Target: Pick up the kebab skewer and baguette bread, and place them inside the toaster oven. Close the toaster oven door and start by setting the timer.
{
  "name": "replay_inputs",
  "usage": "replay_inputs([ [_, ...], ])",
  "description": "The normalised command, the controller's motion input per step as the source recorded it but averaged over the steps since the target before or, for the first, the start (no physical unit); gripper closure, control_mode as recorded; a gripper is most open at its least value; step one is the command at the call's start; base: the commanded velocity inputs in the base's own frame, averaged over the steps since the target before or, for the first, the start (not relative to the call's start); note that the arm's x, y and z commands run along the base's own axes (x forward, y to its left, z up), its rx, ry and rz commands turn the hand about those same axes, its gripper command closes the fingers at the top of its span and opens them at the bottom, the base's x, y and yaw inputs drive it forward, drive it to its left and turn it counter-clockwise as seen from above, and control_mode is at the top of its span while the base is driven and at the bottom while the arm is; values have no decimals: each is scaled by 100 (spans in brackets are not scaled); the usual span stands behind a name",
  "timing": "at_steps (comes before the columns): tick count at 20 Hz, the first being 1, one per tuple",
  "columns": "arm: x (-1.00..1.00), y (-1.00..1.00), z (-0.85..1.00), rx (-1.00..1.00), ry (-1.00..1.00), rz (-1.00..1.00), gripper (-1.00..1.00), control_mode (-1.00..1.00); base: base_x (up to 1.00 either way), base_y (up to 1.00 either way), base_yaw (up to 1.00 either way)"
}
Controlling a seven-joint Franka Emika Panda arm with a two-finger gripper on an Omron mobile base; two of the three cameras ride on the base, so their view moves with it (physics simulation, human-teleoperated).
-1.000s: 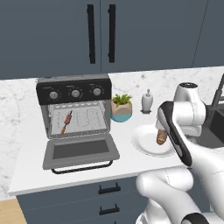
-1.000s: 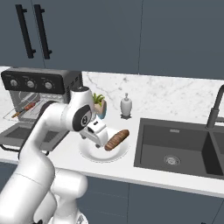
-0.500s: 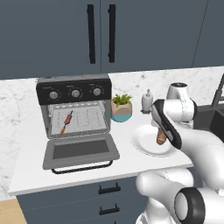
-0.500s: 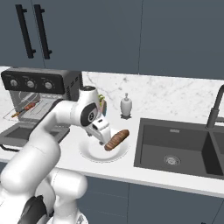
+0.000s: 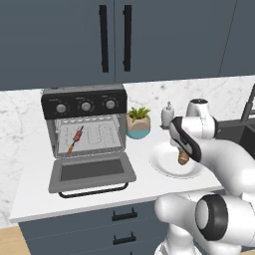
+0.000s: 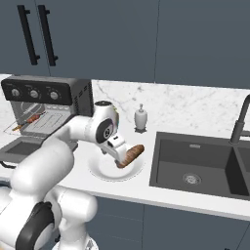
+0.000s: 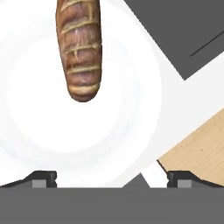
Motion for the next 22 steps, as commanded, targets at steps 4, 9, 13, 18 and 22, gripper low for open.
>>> replay_inputs([
  [4, 12, -19, -42, 0, 5, 0, -100, -100, 0, 0, 0],
  [9, 26, -10, -36, 0, 4, 0, -100, -100, 0, 0, 0],
  [13, 41, 0, -19, 0, 3, 0, -100, -100, 0, 0, 0],
  [18, 45, 0, -27, 0, 3, 0, -100, -100, 0, 0, 0],
  [22, 44, 0, -35, 0, 3, 0, -100, -100, 0, 0, 0],
])
